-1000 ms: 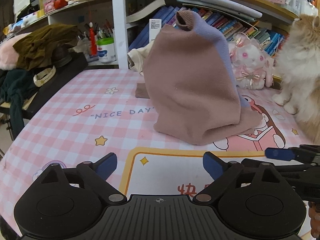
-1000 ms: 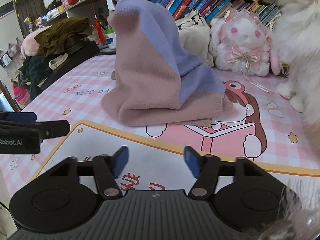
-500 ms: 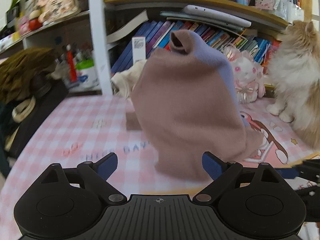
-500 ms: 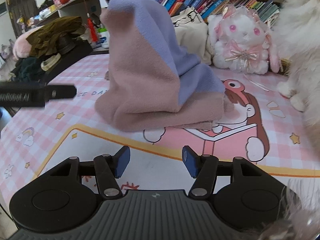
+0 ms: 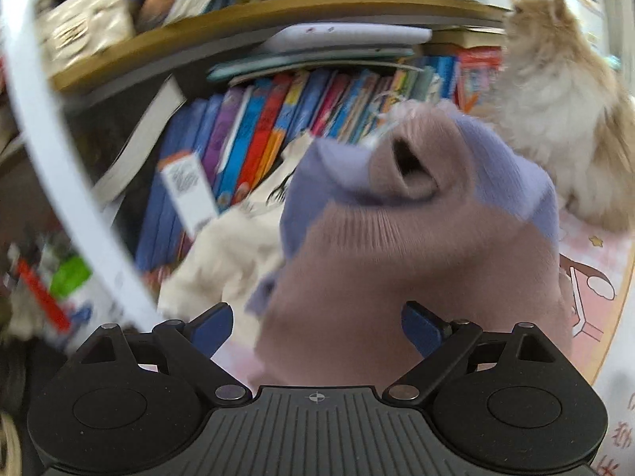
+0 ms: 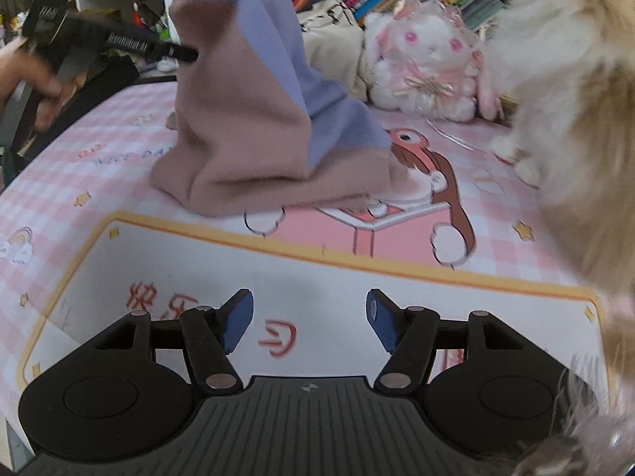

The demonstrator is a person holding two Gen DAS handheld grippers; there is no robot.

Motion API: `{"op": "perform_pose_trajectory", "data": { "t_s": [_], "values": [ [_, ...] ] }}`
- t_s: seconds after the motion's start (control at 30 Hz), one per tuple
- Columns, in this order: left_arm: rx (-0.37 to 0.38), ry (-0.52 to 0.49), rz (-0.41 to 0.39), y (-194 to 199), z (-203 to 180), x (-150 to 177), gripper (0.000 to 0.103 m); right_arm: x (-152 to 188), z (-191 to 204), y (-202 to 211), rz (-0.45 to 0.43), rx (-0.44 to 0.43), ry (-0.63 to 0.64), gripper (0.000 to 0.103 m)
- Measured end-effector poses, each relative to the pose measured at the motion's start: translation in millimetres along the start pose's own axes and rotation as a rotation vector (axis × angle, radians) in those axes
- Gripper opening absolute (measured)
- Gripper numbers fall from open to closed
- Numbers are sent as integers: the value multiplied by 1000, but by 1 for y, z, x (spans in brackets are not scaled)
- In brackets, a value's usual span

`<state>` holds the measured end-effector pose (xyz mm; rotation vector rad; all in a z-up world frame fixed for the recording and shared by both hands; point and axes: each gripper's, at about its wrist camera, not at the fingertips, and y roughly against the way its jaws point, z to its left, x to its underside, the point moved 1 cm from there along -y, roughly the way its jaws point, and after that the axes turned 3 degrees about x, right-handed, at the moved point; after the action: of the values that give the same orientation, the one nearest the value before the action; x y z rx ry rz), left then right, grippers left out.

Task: Fold clothes
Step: 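Grasp the sweater's ribbed hem with the left gripper while the right gripper approaches, then lift the sweater with both grippers, shaking it open in the air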

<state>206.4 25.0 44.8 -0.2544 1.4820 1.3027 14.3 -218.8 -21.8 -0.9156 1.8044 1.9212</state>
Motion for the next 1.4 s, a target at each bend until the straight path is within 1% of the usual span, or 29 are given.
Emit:
{"op": "perform_pose_trajectory", "data": {
  "t_s": [0.1, 0.13, 0.17, 0.2, 0.27, 0.3, 0.33, 0.37, 0.4, 0.47, 0.53, 0.6, 0.67, 0.73, 0.8, 0.83, 0.87, 0.97, 1.0, 1.03, 1.07, 1.1, 1.13, 1.17, 1.27, 1.4],
  "values": [
    [58, -76, 3, -9, -1, -11, 94, 3, 1, 7, 0, 21, -9, 62],
    [73, -104, 2, -7, -6, -11, 93, 3, 1, 9, -2, 28, -12, 62],
    [87, -132, 0, -5, -12, -11, 91, 3, 1, 11, -5, 36, -15, 62],
    [102, -160, -1, -3, -17, -11, 86, 3, 1, 13, -9, 43, -19, 62],
    [129, -216, -1, 1, -28, -10, 69, 2, 3, 18, -18, 50, -24, 62],
    [134, -242, 15, 5, -33, -7, 42, 2, 4, 20, -24, 50, -24, 61],
    [140, -262, 47, 8, -39, -4, 24, 1, 6, 23, -30, 48, -22, 61],
    [150, -279, 75, 12, -44, -1, 23, 1, 9, 25, -39, 44, -17, 61],
    [173, -285, 85, 21, -50, 3, 18, 1, 13, 29, -50, 39, -11, 61],
    [217, -294, 101, 39, -61, 9, 14, 0, 20, 35, -72, 27, 3, 61],
    [258, -271, 81, 64, -74, 13, 11, -1, 30, 42, -93, 15, 23, 61],
    [301, -252, 46, 91, -90, 15, 10, -1, 41, 50, -115, 4, 43, 62],
    [349, -206, 28, 106, -109, 11, 10, 0, 50, 57, -130, -7, 55, 63],
    [414, -165, 7, 122, -130, 9, 10, 3, 58, 66, -141, -17, 63, 65],
    [493, -131, -3, 130, -156, 4, 11, 8, 63, 76, -154, -24, 70, 68],
    [528, -119, -7, 132, -170, 2, 13, 10, 64, 81, -157, -20, 71, 68],
    [558, -113, -13, 133, -183, 0, 18, 14, 64, 85, -157, -11, 71, 69],
    [580, -154, -45, 137, -214, 4, 26, 24, 62, 96, -152, 18, 53, 69],
    [577, -170, -47, 141, -218, 6, 33, 27, 60, 98, -148, 30, 37, 69],
    [568, -180, -51, 147, -218, 10, 43, 29, 59, 100, -149, 42, 23, 69],
    [560, -189, -57, 154, -217, 15, 48, 30, 57, 101, -152, 52, 11, 69],
    [555, -195, -66, 163, -212, 20, 60, 31, 56, 103, -155, 63, -1, 69],
    [548, -200, -75, 171, -205, 26, 69, 32, 55, 104, -157, 71, -10, 69],
    [532, -198, -79, 180, -194, 35, 70, 34, 54, 105, -154, 76, -18, 69],
    [480, -172, -52, 194, -167, 57, 72, 39, 48, 105, -138, 80, -59, 69],
    [381, -135, 26, 190, -134, 83, 73, 39, 49, 99, -112, 64, -105, 69]
  ]
}}
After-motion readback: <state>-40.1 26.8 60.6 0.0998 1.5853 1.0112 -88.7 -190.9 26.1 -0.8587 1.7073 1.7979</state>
